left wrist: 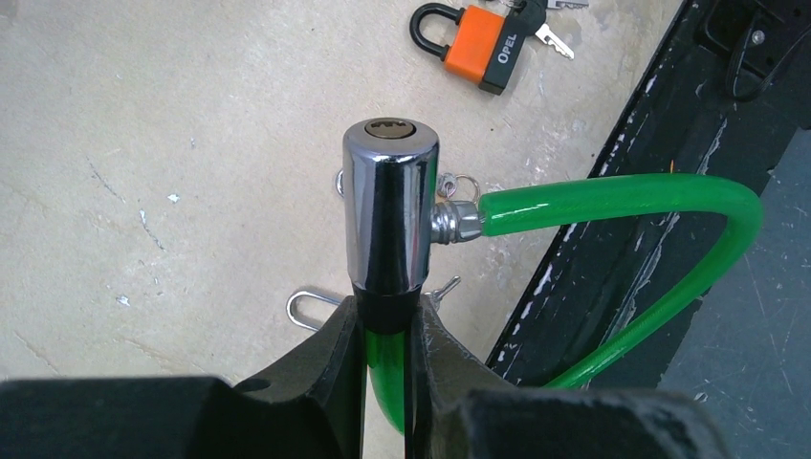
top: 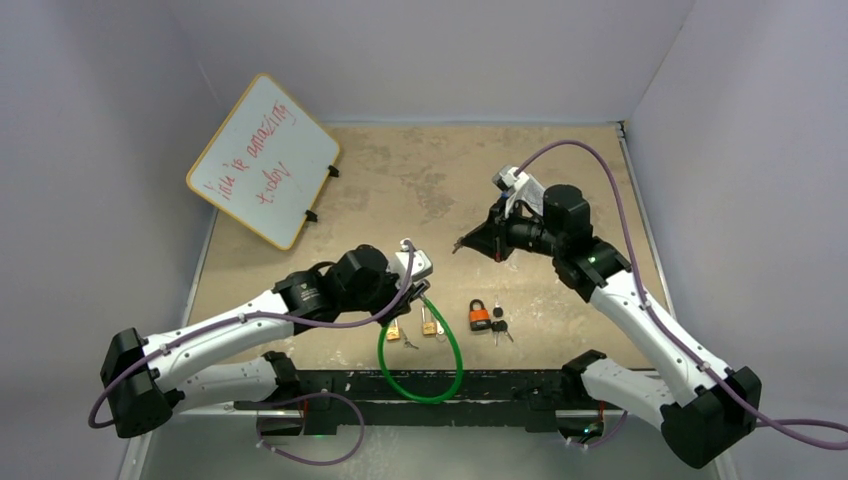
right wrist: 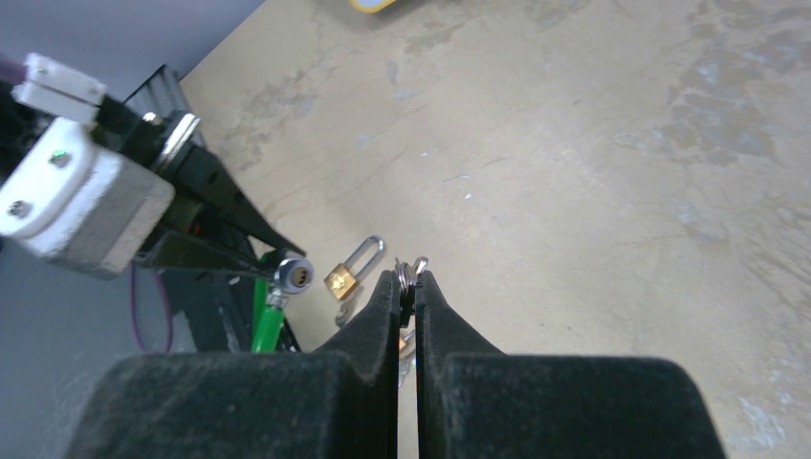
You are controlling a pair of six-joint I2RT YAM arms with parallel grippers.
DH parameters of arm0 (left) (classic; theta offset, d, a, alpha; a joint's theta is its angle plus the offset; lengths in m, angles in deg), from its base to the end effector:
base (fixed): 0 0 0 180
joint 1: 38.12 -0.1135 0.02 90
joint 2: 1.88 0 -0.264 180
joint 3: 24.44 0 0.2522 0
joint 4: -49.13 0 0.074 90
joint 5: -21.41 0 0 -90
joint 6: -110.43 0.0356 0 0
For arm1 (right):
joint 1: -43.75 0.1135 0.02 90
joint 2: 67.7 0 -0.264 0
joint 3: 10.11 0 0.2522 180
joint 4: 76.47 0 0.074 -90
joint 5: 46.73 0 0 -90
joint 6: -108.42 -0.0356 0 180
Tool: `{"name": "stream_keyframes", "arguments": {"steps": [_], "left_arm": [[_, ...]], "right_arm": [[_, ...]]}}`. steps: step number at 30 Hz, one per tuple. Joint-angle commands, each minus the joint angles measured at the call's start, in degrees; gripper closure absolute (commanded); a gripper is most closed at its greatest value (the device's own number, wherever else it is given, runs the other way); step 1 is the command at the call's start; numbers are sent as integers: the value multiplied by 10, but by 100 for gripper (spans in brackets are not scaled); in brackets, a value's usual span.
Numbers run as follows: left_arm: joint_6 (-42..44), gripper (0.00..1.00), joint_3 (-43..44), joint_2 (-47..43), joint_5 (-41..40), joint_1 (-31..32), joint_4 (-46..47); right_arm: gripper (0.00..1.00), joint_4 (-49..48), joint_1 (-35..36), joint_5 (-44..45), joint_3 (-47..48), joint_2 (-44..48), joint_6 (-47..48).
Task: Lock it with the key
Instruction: Lock the lock, then place the lock at the center of the board.
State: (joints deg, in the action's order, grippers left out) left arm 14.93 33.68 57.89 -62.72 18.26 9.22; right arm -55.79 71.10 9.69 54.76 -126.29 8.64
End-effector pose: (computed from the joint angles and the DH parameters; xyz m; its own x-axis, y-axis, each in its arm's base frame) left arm 0.1194 -0.1861 0.2618 -0.4491 0.5032 -0.7383 0.8315 0.5378 -0.1393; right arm 0.1984 0.1248 0.3406 -0.3635 -0.0287 -0.9311 -0.8086 0.5061 0.3001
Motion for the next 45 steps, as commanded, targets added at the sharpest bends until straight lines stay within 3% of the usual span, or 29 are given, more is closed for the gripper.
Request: {"name": "stream_keyframes", "arguments": {"steps": [1,4,6,8,16,21,26,30,41,45], "left_arm": [[-40,100,34,-31,-24,-1,14],[-56,100,81,-21,-17,-39,6],[-62,100,120,-2,59,-97,2],[-69,100,149,13,82,-141,-3],[-112,100,221,145,55,-253,-14],[-176,100,230,232,38,-293,24],[-222,100,226,287,93,-327,116],[-147,100,308,330,81,-333,85],[242,100,583,471,53,-329,-182],[337,100,603,495,47,-321,-213]], "right_arm": [[100,-23,-1,112,-13,27,-34],[100,-31,-1,192,-36,49,-60],[100,-34,-1,233,-50,65,-79],[100,-30,-2,266,-57,78,-90],[100,-9,-1,362,-71,95,-143],[100,-1,-2,369,-75,82,-169],[100,-1,-2,366,-83,75,-180],[100,2,-1,364,-86,73,-177],[100,-14,-1,374,-101,38,-206],[100,-34,-2,366,-111,21,-223]]}}
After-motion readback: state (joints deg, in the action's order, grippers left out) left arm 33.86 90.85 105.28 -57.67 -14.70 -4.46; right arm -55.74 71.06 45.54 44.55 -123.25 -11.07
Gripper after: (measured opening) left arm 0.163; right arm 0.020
